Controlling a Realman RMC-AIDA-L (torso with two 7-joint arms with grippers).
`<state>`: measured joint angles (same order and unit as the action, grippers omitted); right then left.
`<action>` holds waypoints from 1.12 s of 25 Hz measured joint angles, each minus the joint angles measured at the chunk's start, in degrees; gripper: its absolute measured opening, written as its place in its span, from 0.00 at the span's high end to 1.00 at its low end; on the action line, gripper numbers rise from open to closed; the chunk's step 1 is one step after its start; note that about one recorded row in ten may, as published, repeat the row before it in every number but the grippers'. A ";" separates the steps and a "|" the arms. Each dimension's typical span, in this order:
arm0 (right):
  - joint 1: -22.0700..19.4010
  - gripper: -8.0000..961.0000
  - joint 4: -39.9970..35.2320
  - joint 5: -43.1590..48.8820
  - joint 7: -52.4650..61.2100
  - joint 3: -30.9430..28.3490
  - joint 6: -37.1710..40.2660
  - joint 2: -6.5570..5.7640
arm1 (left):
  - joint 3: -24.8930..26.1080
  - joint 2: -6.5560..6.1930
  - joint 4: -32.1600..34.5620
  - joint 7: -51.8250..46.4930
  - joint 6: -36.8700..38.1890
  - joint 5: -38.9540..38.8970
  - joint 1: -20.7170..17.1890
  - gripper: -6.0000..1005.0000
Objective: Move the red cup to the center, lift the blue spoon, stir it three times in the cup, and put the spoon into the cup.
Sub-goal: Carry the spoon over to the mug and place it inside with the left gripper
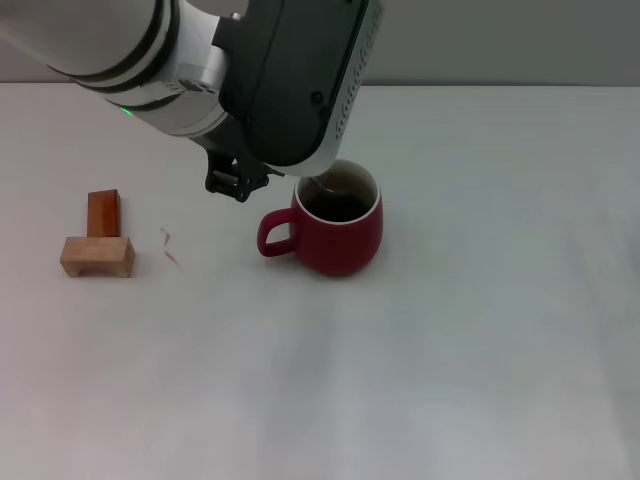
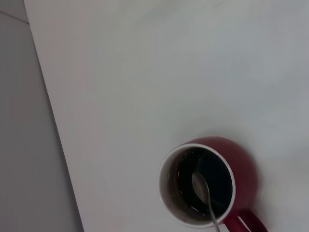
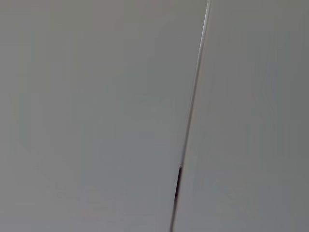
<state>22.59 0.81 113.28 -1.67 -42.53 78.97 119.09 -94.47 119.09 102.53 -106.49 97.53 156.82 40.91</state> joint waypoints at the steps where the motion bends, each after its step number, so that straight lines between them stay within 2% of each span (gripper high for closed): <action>1: 0.00 0.25 0.00 0.00 0.00 0.00 0.00 0.00 | 0.00 0.00 0.00 0.00 0.00 0.00 0.00 0.85; 14: -1.36 0.25 0.49 0.19 0.00 0.05 0.68 0.00 | -2.92 0.00 -8.99 1.59 -6.09 0.16 -0.08 0.85; 28: -2.09 0.25 1.62 0.37 0.00 0.18 0.67 0.17 | -4.51 0.00 -9.75 1.66 -7.85 -1.51 0.19 0.85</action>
<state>20.51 2.43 113.65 -1.67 -42.36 79.64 119.27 -98.98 119.09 92.78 -104.83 89.68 155.31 41.11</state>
